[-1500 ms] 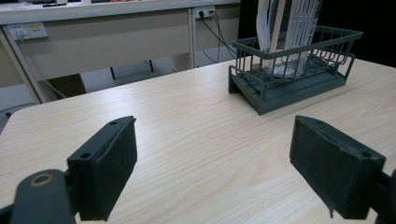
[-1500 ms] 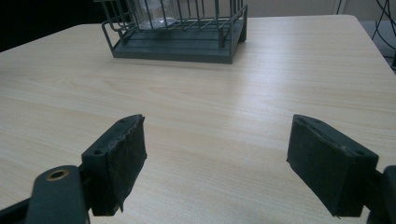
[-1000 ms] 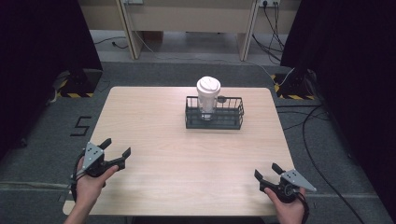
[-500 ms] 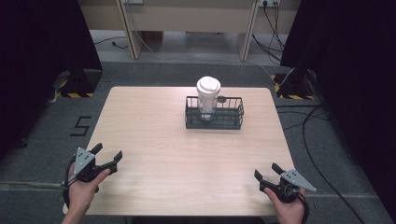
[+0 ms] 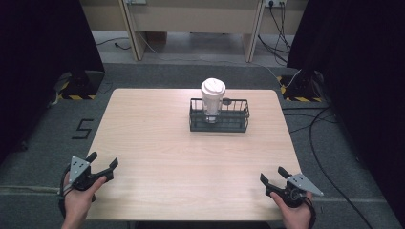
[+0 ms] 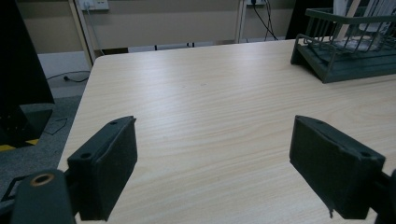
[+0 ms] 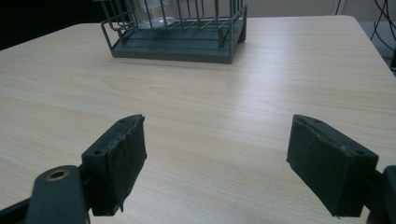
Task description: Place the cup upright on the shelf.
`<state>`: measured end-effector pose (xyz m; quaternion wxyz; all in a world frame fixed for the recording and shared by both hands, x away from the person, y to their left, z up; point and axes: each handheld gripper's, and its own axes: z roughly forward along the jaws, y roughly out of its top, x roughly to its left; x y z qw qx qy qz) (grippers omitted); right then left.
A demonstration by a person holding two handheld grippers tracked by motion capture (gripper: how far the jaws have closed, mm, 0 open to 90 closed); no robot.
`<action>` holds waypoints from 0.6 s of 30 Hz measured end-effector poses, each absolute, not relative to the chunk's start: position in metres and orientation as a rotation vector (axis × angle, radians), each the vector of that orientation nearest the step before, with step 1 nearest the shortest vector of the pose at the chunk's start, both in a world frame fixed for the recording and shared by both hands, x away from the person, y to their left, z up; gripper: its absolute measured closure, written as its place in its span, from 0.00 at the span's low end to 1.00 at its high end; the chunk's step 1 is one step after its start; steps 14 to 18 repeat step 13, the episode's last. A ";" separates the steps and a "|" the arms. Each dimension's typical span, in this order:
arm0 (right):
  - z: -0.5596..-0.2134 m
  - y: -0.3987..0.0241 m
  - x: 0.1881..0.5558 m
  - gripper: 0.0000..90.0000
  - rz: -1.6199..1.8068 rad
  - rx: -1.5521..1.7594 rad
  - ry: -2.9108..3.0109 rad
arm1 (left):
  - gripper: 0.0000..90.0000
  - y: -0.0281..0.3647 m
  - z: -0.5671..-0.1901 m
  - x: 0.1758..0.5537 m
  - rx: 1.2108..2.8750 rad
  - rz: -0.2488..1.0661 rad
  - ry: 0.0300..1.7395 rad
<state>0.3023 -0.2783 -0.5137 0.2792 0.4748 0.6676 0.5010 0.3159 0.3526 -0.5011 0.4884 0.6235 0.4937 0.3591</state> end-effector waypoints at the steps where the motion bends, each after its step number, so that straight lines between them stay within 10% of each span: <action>1: -0.514 -0.278 0.302 0.22 1.344 1.274 1.791 | 0.16 0.354 -0.504 0.315 1.510 0.872 1.211; 18: -0.514 -0.278 0.303 0.22 1.346 1.281 1.792 | 0.16 0.356 -0.511 0.312 1.476 0.869 1.241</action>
